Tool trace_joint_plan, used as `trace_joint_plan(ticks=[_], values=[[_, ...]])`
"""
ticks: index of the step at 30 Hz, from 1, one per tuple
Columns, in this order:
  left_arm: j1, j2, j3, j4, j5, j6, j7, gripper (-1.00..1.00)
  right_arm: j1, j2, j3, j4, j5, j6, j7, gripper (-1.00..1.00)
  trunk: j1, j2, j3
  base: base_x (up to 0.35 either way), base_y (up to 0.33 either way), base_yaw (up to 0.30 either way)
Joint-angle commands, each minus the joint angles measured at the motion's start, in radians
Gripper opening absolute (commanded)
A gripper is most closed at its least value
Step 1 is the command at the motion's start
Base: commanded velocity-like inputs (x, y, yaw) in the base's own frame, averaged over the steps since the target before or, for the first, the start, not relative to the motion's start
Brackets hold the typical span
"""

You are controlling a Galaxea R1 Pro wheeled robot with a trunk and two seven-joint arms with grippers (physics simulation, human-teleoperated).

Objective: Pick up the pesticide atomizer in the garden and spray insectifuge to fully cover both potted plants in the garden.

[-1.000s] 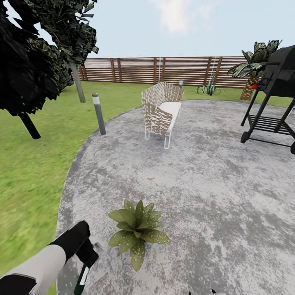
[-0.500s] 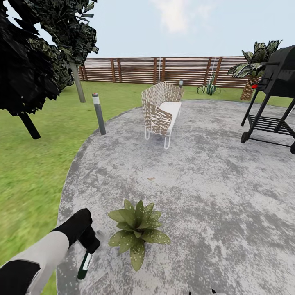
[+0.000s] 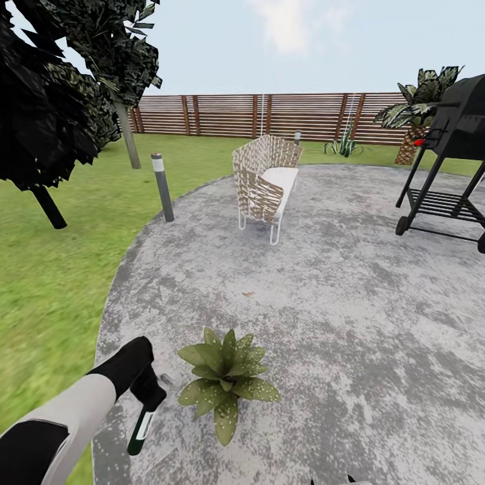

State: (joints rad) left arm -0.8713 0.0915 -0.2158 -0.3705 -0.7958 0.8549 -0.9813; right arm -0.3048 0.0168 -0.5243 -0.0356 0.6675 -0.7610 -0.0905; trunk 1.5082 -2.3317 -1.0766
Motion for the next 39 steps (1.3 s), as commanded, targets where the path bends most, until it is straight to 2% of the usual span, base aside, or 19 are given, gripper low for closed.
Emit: trace_joint_plan(ticks=[1, 4, 7, 9, 11, 12, 13, 15, 17, 19, 20, 21, 22, 23, 24, 30, 37, 39], values=[[0.0, 0.0, -0.003, -0.002, -0.009, 0.004, -0.01, -1.0, 0.0, 0.0, -0.002, 0.0, 0.011, -0.001, -0.01, 1.0, 0.0, 0.0, -0.001, 0.0, 0.0, 0.0], [-0.014, 0.001, -0.004, -0.008, -0.012, 0.012, -0.031, -1.0, 0.0, 0.0, -0.002, 0.0, 0.011, -0.001, -0.009, 1.0, 0.0, 0.0, -0.001, 0.0, 0.0, 0.0], [-0.05, -0.003, -0.018, -0.015, -0.04, 0.016, -0.11, -1.0, 0.0, 0.0, -0.002, 0.0, 0.011, -0.001, -0.009, 1.0, 0.0, 0.0, -0.001, 0.0, 0.0, 0.0], [-0.122, -0.006, -0.044, -0.016, -0.109, 0.017, -0.219, -1.0, 0.0, 0.0, -0.002, 0.0, 0.011, -0.001, -0.01, 1.0, 0.0, 0.0, -0.001, 0.0, 0.0, 0.0], [-0.179, -0.007, -0.05, -0.016, -0.17, 0.017, -0.311, -1.0, 0.0, 0.0, -0.002, 0.0, 0.011, -0.001, -0.01, 1.0, 0.0, 0.0, -0.001, 0.0, 0.0, 0.0], [-0.195, -0.007, -0.051, -0.016, -0.188, 0.017, -0.335, -1.0, 0.0, 0.0, -0.002, 0.0, 0.011, -0.001, -0.01, 1.0, 0.0, 0.0, -0.001, 0.0, 0.0, 0.0], [-0.219, -0.008, -0.052, -0.017, -0.226, 0.017, -0.369, -1.0, 0.0, 0.0, -0.002, 0.0, 0.011, -0.001, -0.009, 1.0, 0.0, 0.0, -0.001, 0.0, 0.0, 0.0], [-0.255, -0.009, -0.053, -0.024, -0.261, 0.016, -0.396, -1.0, 0.0, 0.0, -0.002, 0.0, 0.011, -0.001, -0.009, 1.0, 0.0, 0.0, -0.001, 0.0, 0.0, 0.0], [-0.287, -0.017, -0.054, -0.028, -0.274, 0.013, -0.426, -1.0, 0.0, 0.0, -0.002, 0.0, 0.011, -0.001, -0.009, 1.0, 0.0, 0.0, -0.001, 0.0, 0.0, 0.0], [-0.301, -0.048, -0.071, -0.029, -0.281, 0.007, -0.449, -1.0, 0.0, 0.0, -0.002, 0.0, 0.011, -0.001, -0.009, 1.0, 0.0, 0.0, -0.001, 0.0, 0.0, 0.0], [-0.304, -0.063, -0.101, -0.03, -0.28, 0.006, -0.455, -1.0, 0.0, 0.0, -0.001, 0.0, 0.011, -0.001, -0.008, 1.0, 0.0, 0.0, -0.001, 0.0, 0.0, 0.0], [-0.31, -0.083, -0.169, -0.031, -0.279, 0.006, -0.473, -1.0, 0.0, 0.0, -0.001, 0.0, 0.012, -0.001, -0.007, 1.0, 0.0, 0.0, -0.001, 0.0, 0.0, 0.0], [-0.313, -0.095, -0.209, -0.032, -0.279, 0.006, -0.495, -1.0, 0.0, 0.0, -0.001, 0.0, 0.013, -0.001, -0.007, 1.0, 0.0, 0.0, -0.001, 0.0, 0.0, 0.0], [-0.316, -0.111, -0.256, -0.033, -0.281, 0.005, -0.55, -1.0, 0.0, 0.0, -0.001, 0.0, 0.013, -0.001, -0.006, 1.0, 0.0, 0.0, -0.001, 0.0, 0.0, 0.0], [-0.319, -0.122, -0.283, -0.035, -0.282, 0.003, -0.589, -1.0, 0.0, 0.0, 0.0, 0.0, 0.013, -0.001, -0.006, 1.0, 0.0, 0.0, -0.001, 0.0, 0.0, 0.0], [-0.318, -0.146, -0.341, -0.068, -0.28, 0.0, -0.589, -1.0, 0.0, 0.0, 0.0, 0.0, 0.013, -0.001, -0.007, 1.0, 0.0, 0.0, -0.001, 0.0, 0.0, 0.0], [-0.31, -0.195, -0.353, -0.07, -0.278, -0.001, -0.589, -1.0, 0.0, 0.0, -0.001, 0.0, 0.012, -0.001, -0.008, 1.0, 0.0, 0.0, -0.001, 0.0, 0.0, 0.0], [-0.307, -0.198, -0.354, -0.069, -0.278, -0.001, -0.589, -1.0, 0.0, 0.0, -0.001, 0.0, 0.012, -0.001, -0.008, 1.0, 0.0, 0.0, -0.001, 0.0, 0.0, 0.0]])
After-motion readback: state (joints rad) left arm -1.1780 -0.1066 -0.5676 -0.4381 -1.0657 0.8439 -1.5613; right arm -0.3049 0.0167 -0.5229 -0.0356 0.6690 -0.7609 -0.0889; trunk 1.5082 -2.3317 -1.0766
